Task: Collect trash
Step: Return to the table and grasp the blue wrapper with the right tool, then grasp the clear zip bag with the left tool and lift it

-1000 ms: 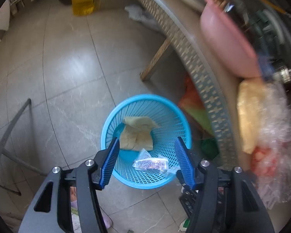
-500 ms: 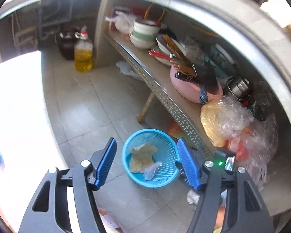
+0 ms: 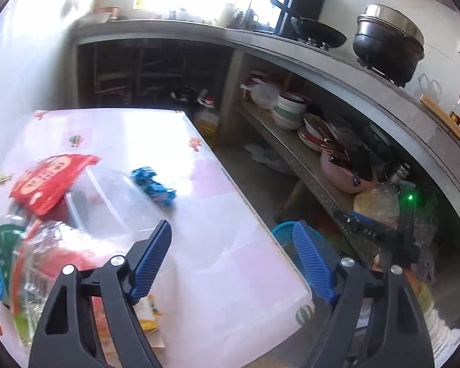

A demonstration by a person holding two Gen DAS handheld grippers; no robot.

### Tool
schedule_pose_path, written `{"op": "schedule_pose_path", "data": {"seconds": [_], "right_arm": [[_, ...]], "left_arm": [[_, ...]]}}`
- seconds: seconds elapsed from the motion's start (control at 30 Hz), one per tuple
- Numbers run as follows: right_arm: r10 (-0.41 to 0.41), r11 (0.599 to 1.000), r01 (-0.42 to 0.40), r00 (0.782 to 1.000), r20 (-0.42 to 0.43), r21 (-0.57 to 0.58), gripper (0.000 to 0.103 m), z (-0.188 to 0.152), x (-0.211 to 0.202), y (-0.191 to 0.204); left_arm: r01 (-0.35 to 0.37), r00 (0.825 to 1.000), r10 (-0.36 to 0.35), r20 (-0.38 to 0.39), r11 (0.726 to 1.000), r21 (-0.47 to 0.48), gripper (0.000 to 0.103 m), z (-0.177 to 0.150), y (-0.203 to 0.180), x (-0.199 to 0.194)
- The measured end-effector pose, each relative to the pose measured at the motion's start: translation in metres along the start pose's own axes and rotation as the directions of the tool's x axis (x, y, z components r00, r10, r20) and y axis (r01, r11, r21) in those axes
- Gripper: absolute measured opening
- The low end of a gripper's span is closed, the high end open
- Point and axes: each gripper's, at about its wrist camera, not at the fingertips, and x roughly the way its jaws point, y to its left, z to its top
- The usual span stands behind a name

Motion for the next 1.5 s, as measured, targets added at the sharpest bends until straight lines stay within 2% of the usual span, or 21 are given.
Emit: {"op": "schedule_pose_path", "data": {"seconds": [0.1,0.17,0.27,0.37,0.47,0.6,0.73,0.77,0.83,0.87,0.97,1.03,1.13,1.33,1.5], "right_arm": [[0.133,0.989,-0.134,0.991,-0.018,-0.059,0.076,0.023,-0.001,0.042],[0.233,0.967,-0.238,0.971,-0.056,-0.091,0.079,0.040,0.006,0.072],[0.322,0.930,-0.338,0.939,-0.123,-0.145,0.079,0.057,0.025,0.118],[0.368,0.899,-0.402,0.908,-0.198,-0.173,0.079,0.070,0.057,0.157],[0.363,0.892,-0.420,0.887,-0.287,-0.169,0.076,0.079,0.099,0.190],[0.337,0.887,-0.428,0.856,-0.392,-0.173,0.068,0.079,0.148,0.232],[0.271,0.894,-0.397,0.848,-0.455,-0.207,0.060,0.073,0.181,0.254],[0.259,0.894,-0.391,0.849,-0.461,-0.218,0.059,0.071,0.183,0.257],[0.231,0.894,-0.375,0.854,-0.467,-0.244,0.051,0.069,0.186,0.261],[0.226,0.893,-0.374,0.854,-0.469,-0.251,0.051,0.066,0.185,0.262],[0.236,0.890,-0.381,0.854,-0.463,-0.249,0.041,0.061,0.179,0.264],[0.244,0.891,-0.385,0.854,-0.460,-0.242,0.030,0.060,0.177,0.263],[0.253,0.894,-0.386,0.854,-0.455,-0.227,0.018,0.059,0.174,0.264],[0.242,0.904,-0.367,0.863,-0.443,-0.221,0.013,0.057,0.167,0.265],[0.223,0.918,-0.337,0.873,-0.433,-0.208,0.011,0.054,0.155,0.252]], "left_arm": [[-0.051,0.998,0.052,0.041,0.998,-0.034,0.082,-0.012,0.029,-0.029],[-0.081,0.994,0.085,0.068,0.995,-0.054,0.082,-0.019,0.045,-0.045],[-0.114,0.988,0.121,0.100,0.991,-0.077,0.083,-0.030,0.062,-0.064],[-0.127,0.983,0.136,0.121,0.988,-0.082,0.083,-0.043,0.074,-0.077],[-0.136,0.980,0.147,0.135,0.987,-0.084,0.083,-0.054,0.083,-0.084],[-0.197,0.962,0.206,0.177,0.978,-0.067,0.083,-0.066,0.093,-0.091],[-0.230,0.952,0.236,0.196,0.972,-0.051,0.083,-0.076,0.101,-0.098],[-0.233,0.951,0.238,0.196,0.971,-0.052,0.083,-0.079,0.103,-0.099],[-0.230,0.951,0.236,0.198,0.972,-0.055,0.083,-0.085,0.108,-0.104],[-0.224,0.952,0.231,0.200,0.973,-0.057,0.083,-0.088,0.110,-0.106],[-0.217,0.955,0.225,0.195,0.974,-0.063,0.083,-0.096,0.115,-0.111],[-0.222,0.954,0.231,0.191,0.973,-0.064,0.083,-0.101,0.117,-0.113],[-0.228,0.955,0.238,0.178,0.971,-0.076,0.083,-0.106,0.120,-0.115],[-0.223,0.954,0.242,0.174,0.967,-0.123,0.083,-0.107,0.130,-0.119],[-0.210,0.956,0.230,0.184,0.970,-0.122,0.083,-0.105,0.129,-0.120]]}}
